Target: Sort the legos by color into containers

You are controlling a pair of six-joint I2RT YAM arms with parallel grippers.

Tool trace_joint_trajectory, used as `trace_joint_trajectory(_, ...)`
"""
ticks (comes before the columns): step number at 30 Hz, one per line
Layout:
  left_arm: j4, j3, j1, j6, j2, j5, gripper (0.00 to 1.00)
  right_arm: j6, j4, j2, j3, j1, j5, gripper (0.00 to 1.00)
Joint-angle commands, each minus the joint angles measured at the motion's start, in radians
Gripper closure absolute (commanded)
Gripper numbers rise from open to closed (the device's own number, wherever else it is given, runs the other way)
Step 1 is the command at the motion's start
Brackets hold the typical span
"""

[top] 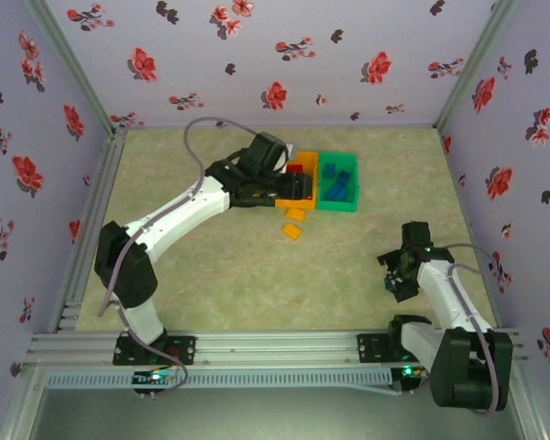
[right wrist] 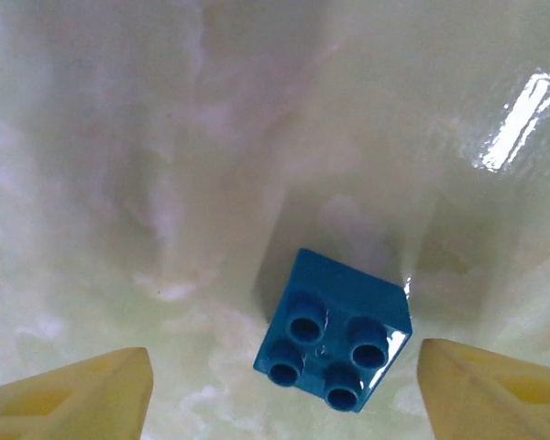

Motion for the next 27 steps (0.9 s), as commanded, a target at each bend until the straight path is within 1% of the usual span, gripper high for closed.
trace_joint_trajectory(1,0.045,-0.040,0.006,-0.012,-0.047,-0.007,0.33,-0.027,0.017,0.021,-0.001,-0.025,-0.028,0.30)
trace_joint_trajectory(3,0.034,-0.040,0.006,-0.009,-0.047,-0.010,0.34,-0.030,0.021,0.029,-0.001,-0.031,-0.030,0.31)
trace_joint_trajectory(5,0.029,-0.040,0.006,-0.006,-0.051,-0.011,0.34,-0.030,0.030,0.032,-0.007,-0.036,-0.033,0.35)
trace_joint_trajectory(9,0.038,-0.063,0.006,-0.008,-0.073,-0.018,0.34,-0.025,0.060,0.039,-0.027,-0.047,-0.049,0.47)
trace_joint_trajectory(11,0.038,-0.071,0.006,-0.007,-0.080,-0.021,0.35,-0.026,0.066,0.045,-0.033,-0.052,-0.055,0.48)
trace_joint_trajectory(16,0.047,-0.092,0.006,-0.014,-0.099,-0.031,0.35,-0.044,0.083,0.060,-0.039,-0.062,-0.069,0.61)
trace_joint_trajectory(19,0.051,-0.106,0.005,-0.020,-0.109,-0.034,0.35,-0.070,0.092,0.069,-0.028,-0.064,-0.073,0.72)
trace_joint_trajectory(21,0.053,-0.116,0.006,-0.023,-0.121,-0.040,0.36,-0.113,0.091,0.080,-0.004,-0.064,-0.071,0.78)
trace_joint_trajectory(24,0.049,-0.123,0.006,-0.021,-0.139,-0.051,0.36,-0.183,0.093,0.098,0.054,-0.060,-0.067,0.82)
trace_joint_trajectory(27,0.033,-0.117,0.006,-0.013,-0.148,-0.062,0.36,-0.241,0.093,0.120,0.132,-0.040,-0.050,0.83)
